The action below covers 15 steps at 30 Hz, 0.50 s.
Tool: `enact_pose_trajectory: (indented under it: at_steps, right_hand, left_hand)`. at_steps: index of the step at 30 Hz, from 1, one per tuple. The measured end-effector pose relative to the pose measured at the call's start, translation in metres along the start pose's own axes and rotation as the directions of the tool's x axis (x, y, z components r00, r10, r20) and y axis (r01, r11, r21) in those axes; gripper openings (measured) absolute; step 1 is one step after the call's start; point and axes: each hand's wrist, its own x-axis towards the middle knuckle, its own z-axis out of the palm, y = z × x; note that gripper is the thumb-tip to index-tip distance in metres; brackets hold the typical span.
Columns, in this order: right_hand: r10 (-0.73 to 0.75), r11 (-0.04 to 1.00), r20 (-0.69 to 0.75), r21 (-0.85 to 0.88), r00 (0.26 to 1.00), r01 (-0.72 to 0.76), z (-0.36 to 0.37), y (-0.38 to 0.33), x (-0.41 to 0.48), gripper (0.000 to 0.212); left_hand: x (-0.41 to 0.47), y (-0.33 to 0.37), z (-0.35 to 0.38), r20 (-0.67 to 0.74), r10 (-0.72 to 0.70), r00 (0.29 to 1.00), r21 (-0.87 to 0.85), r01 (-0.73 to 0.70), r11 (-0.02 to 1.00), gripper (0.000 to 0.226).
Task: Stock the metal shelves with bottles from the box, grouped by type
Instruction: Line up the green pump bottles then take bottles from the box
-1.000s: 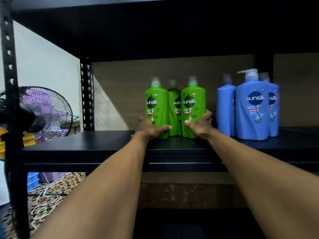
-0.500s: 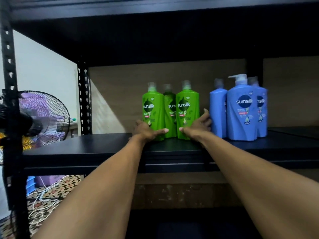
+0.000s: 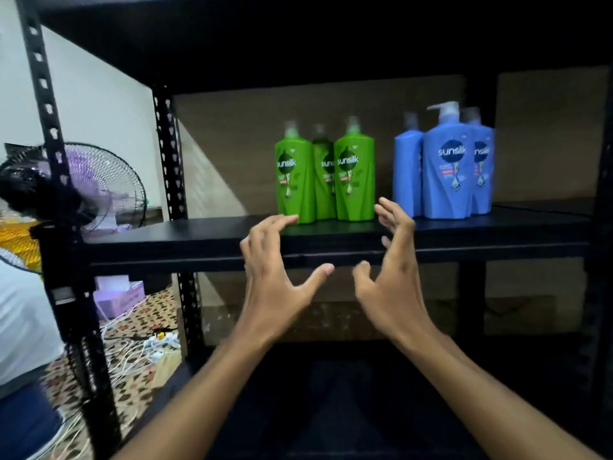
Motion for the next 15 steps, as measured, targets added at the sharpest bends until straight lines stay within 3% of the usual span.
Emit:
enact_pose_trajectory:
  at_steps: [5, 9, 12, 15]
  right_hand:
    - [0.127, 0.989, 0.038, 0.076, 0.991, -0.129, -0.001, 0.008, -0.099, 0.084]
    - [0.294, 0.953, 0.125, 0.037, 0.947, -0.301, -0.004, 0.029, -0.178, 0.078]
    - [0.422, 0.906, 0.133, -0.037, 0.897, -0.421, -0.011, 0.056, -0.241, 0.074]
    - [0.552, 0.833, 0.174, -0.137, 0.815, -0.535, -0.023, 0.087, -0.307, 0.075]
  left_hand:
    - [-0.082, 0.012, -0.007, 0.048, -0.073, 0.996, -0.029, 0.074, 0.997, 0.076]
    - [-0.161, 0.006, -0.003, 0.185, -0.226, 0.956, -0.038, 0.237, 0.971, 0.071]
    - [-0.234, -0.009, 0.004, 0.316, -0.359, 0.878, 0.013, 0.375, 0.927, 0.067]
    - [-0.313, -0.027, 0.011, 0.411, -0.508, 0.757, 0.099, 0.517, 0.85, 0.063]
